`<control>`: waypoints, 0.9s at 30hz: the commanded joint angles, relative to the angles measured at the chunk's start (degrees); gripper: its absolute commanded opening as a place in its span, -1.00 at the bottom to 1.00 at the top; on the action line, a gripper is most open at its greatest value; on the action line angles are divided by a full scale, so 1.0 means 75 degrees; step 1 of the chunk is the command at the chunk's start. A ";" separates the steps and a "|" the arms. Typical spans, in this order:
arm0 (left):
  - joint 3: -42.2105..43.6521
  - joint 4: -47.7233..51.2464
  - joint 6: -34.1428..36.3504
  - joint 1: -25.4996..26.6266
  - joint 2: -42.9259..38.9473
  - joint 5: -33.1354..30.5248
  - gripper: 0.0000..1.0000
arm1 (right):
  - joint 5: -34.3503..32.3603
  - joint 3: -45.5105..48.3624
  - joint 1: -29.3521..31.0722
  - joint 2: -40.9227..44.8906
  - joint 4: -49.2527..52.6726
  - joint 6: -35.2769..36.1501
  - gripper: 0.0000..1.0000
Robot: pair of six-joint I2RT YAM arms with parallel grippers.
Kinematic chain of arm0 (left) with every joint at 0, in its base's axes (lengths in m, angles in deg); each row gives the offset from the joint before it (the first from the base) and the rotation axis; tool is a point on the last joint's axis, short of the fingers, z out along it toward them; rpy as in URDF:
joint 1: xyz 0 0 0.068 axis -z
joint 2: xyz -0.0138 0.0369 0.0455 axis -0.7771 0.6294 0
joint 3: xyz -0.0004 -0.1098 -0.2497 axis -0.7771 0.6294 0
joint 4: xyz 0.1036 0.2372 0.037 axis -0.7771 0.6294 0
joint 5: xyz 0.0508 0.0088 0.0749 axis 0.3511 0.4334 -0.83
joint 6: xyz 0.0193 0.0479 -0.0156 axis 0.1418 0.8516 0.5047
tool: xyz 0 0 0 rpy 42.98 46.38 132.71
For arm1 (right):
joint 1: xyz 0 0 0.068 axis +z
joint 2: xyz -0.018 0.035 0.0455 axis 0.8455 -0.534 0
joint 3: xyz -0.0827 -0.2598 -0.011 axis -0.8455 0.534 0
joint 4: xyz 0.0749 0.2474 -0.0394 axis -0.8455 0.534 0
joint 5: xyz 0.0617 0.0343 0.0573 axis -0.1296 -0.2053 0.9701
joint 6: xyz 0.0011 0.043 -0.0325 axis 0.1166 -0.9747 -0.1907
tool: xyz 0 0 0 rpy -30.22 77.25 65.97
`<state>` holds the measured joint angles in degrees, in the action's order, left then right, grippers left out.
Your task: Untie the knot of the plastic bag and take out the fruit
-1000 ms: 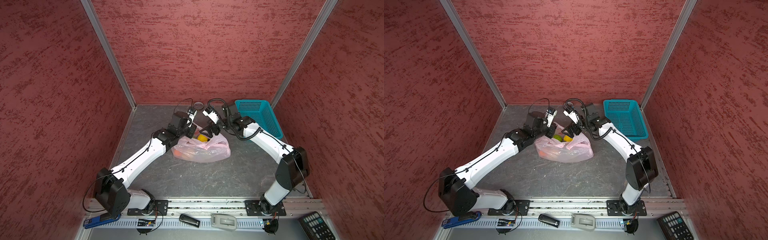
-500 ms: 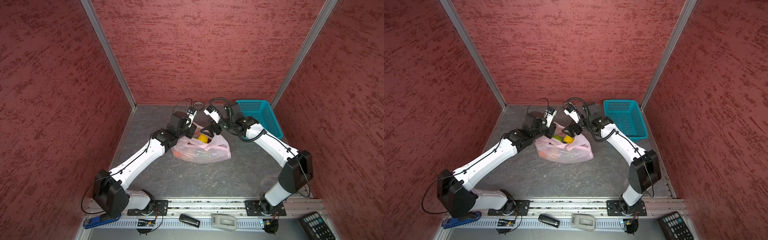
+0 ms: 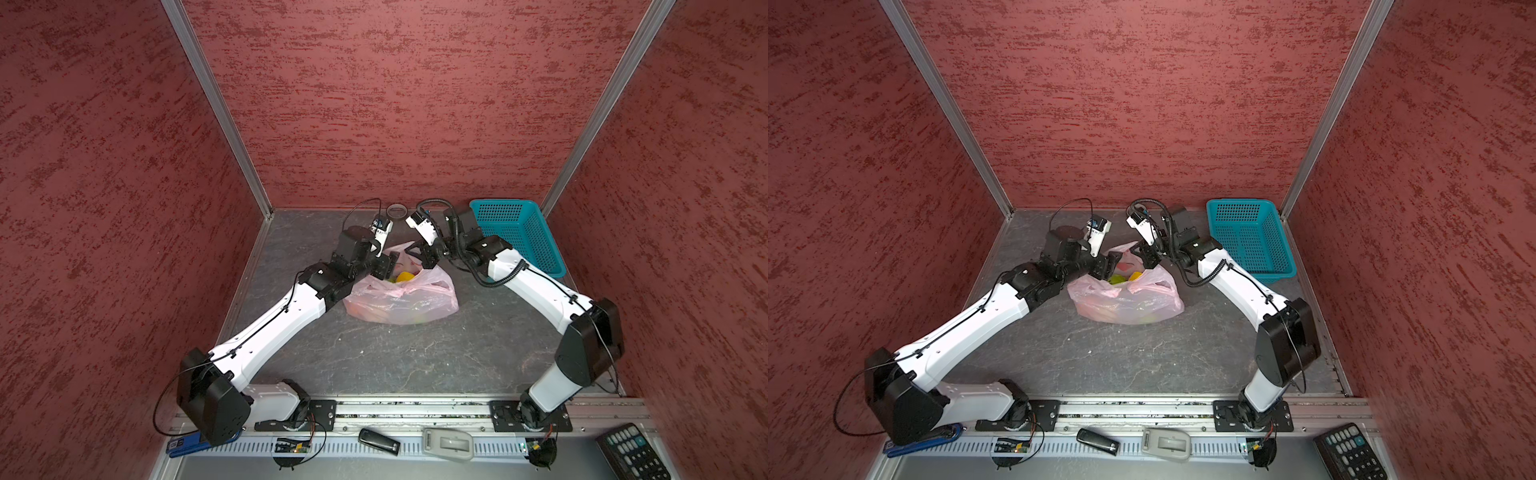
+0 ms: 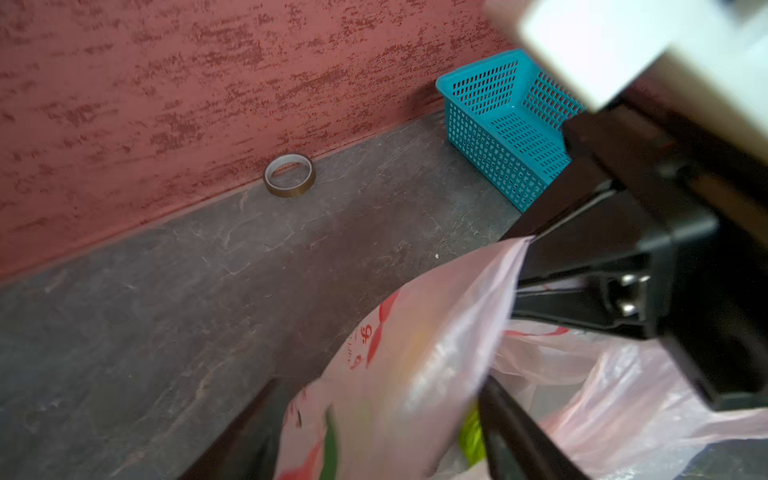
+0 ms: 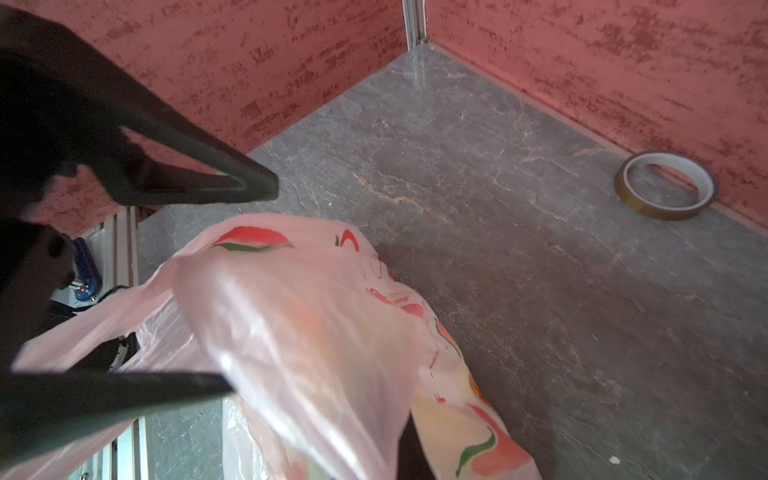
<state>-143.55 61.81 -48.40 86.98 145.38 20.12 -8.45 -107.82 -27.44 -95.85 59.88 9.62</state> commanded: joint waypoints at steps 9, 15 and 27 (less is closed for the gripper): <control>0.0099 0.1377 -0.0666 0.0451 0.0324 -0.2152 0.99 | -0.0207 0.0401 -0.0015 0.0808 -0.0208 -0.0305 -1.00; 0.0419 0.2035 -0.0754 0.0248 0.0227 -0.2846 0.99 | -0.0788 0.0805 -0.0038 0.1162 -0.0144 -0.0186 -1.00; 0.1595 0.1720 -0.1050 -0.1040 -0.0399 -0.1882 0.22 | -0.1005 0.1217 -0.0371 0.1564 -0.0134 -0.0129 -1.00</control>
<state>-132.45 73.85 -56.16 81.47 144.00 5.24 -13.93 -98.85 -28.66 -86.82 59.88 8.42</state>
